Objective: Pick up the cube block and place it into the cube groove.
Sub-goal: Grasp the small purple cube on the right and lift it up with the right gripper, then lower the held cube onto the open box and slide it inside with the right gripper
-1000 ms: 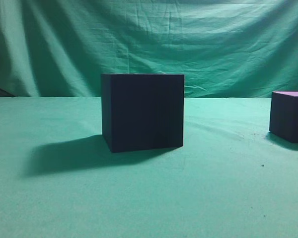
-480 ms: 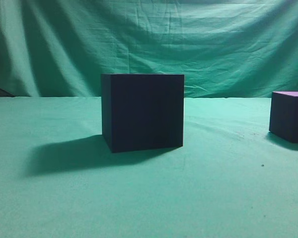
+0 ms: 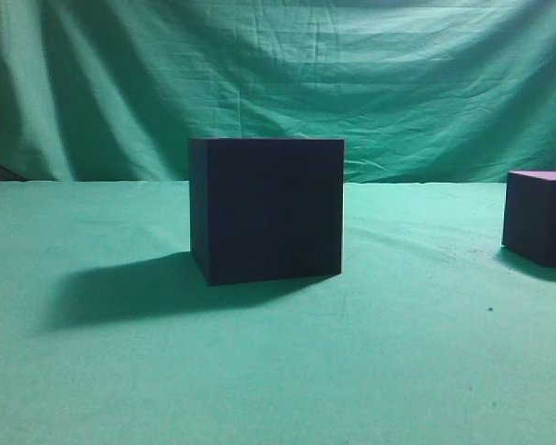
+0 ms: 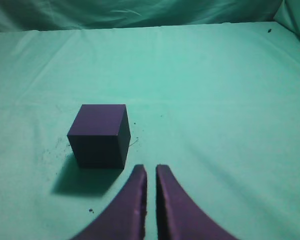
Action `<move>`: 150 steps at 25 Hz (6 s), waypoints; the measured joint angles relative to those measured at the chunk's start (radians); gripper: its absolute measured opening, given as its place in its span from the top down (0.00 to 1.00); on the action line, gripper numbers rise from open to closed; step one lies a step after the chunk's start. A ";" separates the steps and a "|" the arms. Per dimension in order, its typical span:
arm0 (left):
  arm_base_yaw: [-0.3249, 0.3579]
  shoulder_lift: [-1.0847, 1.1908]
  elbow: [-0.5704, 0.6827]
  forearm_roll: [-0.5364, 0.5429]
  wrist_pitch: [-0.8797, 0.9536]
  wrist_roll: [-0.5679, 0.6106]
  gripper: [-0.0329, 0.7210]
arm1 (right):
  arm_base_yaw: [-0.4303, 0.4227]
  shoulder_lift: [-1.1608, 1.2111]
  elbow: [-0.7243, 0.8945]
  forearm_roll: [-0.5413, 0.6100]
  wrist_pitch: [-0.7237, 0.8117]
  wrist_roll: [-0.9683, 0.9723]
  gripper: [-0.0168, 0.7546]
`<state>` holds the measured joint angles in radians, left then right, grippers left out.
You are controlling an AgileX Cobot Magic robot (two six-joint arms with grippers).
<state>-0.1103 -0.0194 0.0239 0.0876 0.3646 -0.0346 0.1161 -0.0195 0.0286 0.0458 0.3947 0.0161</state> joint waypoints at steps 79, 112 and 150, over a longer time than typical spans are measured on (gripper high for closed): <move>0.000 0.000 0.000 0.000 0.000 0.000 0.96 | 0.186 1.705 -1.070 -0.018 0.436 0.152 0.43; 0.000 0.000 0.000 0.000 0.000 0.000 0.96 | 0.687 1.856 -1.680 -0.029 0.836 0.140 0.43; 0.000 0.000 0.000 0.000 0.000 0.000 0.96 | 0.687 1.911 -1.683 -0.064 0.826 0.324 0.43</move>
<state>-0.1103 -0.0194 0.0239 0.0876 0.3646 -0.0346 0.8031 1.8916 -1.6549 -0.0178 1.2208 0.3401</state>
